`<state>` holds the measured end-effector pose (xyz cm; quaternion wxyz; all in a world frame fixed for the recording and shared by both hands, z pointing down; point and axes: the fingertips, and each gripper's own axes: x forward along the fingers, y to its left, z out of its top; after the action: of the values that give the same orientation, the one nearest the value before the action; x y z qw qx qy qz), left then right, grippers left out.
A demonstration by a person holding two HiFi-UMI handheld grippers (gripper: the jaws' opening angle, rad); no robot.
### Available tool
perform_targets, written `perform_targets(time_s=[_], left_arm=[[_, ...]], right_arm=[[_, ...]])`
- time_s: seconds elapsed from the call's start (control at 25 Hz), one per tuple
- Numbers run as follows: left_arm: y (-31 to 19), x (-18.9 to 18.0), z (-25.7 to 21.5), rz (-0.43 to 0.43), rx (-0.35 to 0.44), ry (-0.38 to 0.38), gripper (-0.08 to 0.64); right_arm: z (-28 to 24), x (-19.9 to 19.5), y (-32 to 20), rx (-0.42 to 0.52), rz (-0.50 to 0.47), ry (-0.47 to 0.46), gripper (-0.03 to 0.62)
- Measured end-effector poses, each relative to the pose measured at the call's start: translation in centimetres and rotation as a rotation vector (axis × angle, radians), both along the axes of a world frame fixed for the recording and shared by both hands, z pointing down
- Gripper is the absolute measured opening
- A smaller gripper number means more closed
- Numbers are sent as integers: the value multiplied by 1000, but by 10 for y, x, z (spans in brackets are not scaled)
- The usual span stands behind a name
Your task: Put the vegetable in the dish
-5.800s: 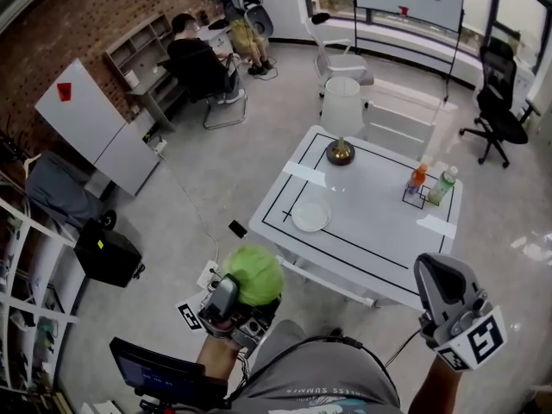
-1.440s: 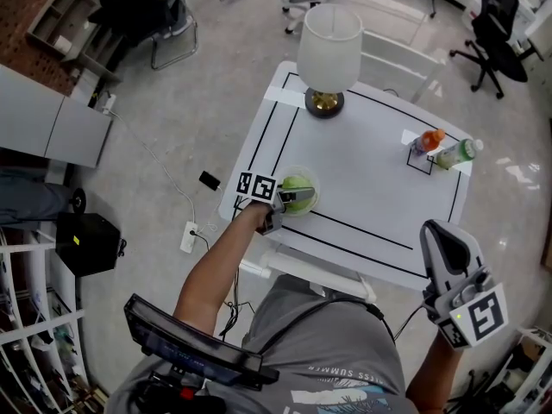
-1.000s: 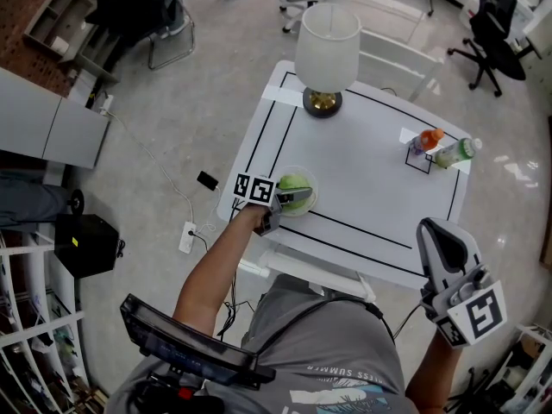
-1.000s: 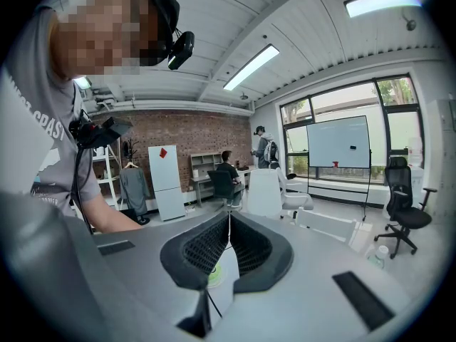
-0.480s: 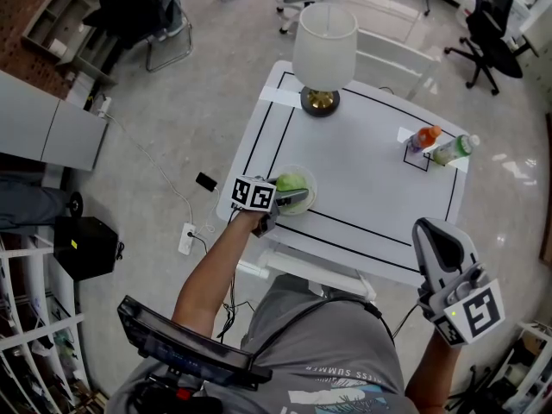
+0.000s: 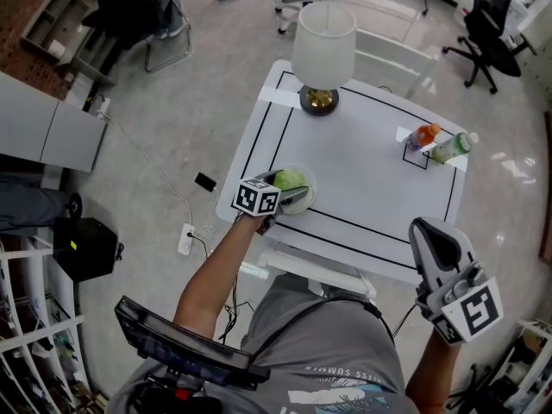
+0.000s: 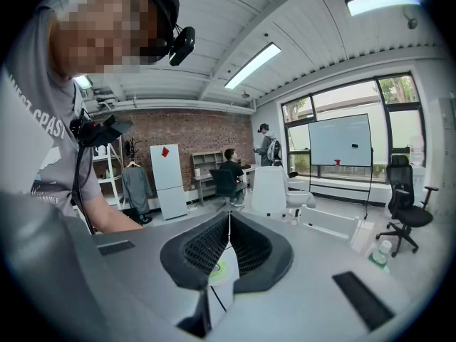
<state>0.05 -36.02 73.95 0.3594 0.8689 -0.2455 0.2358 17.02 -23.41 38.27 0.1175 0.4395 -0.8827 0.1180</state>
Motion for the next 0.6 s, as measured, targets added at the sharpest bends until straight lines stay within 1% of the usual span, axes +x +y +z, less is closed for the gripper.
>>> perform_targets(time_s=[0.2, 0.32, 0.44, 0.6], left_arm=[[-4, -3, 0, -10, 42, -28, 417], [-5, -5, 1, -14, 64, -46, 426], [-7, -7, 2, -17, 80, -59, 433], [-11, -10, 1, -20, 116, -83, 442]], right_arm=[[-1, -3, 0, -1, -3, -18, 8], [1, -1, 1, -4, -1, 3, 8], [2, -2, 2, -9, 1, 5, 8], [-1, -6, 2, -4, -7, -12, 8]])
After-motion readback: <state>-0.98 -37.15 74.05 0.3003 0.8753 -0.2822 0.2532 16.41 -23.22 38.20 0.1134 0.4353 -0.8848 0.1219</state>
